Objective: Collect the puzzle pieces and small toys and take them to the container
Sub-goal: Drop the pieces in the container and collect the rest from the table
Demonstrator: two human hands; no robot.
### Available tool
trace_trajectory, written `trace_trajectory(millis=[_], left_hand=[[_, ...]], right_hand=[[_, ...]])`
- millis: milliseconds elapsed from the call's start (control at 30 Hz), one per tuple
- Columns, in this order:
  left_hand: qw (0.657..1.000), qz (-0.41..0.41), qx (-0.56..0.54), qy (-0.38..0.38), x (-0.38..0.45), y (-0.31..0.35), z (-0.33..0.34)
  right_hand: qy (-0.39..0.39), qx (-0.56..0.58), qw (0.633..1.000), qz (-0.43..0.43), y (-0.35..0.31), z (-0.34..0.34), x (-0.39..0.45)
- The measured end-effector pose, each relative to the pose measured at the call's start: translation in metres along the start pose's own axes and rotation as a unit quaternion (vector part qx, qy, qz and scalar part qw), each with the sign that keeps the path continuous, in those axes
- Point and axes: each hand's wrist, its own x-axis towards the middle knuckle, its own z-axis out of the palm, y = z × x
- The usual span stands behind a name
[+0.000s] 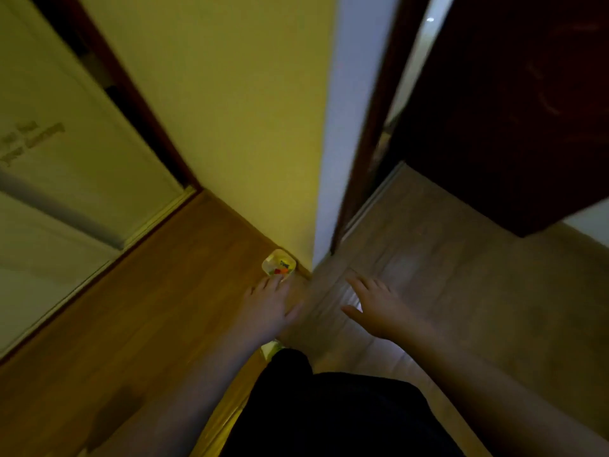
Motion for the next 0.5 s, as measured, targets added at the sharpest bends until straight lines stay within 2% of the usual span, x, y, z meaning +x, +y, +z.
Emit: trace_trajectory(millis=[133,267,500], left_hand=[[0.996,0.082,0.038,-0.023,0.014,0.069,0.011],[0.981,0.165,0.097,-0.002,0.023,0.145,0.016],[0.939,0.314,0.134,-0.031,0.037,0.264,0.014]], right_hand=[[0.072,0.024,0.995,0.061,0.058,0.014,-0.061],[0.128,0.060,0.981,0.131,0.109,0.023,-0.123],[0.177,0.161,0.934,0.267,0.159,0.036,-0.181]])
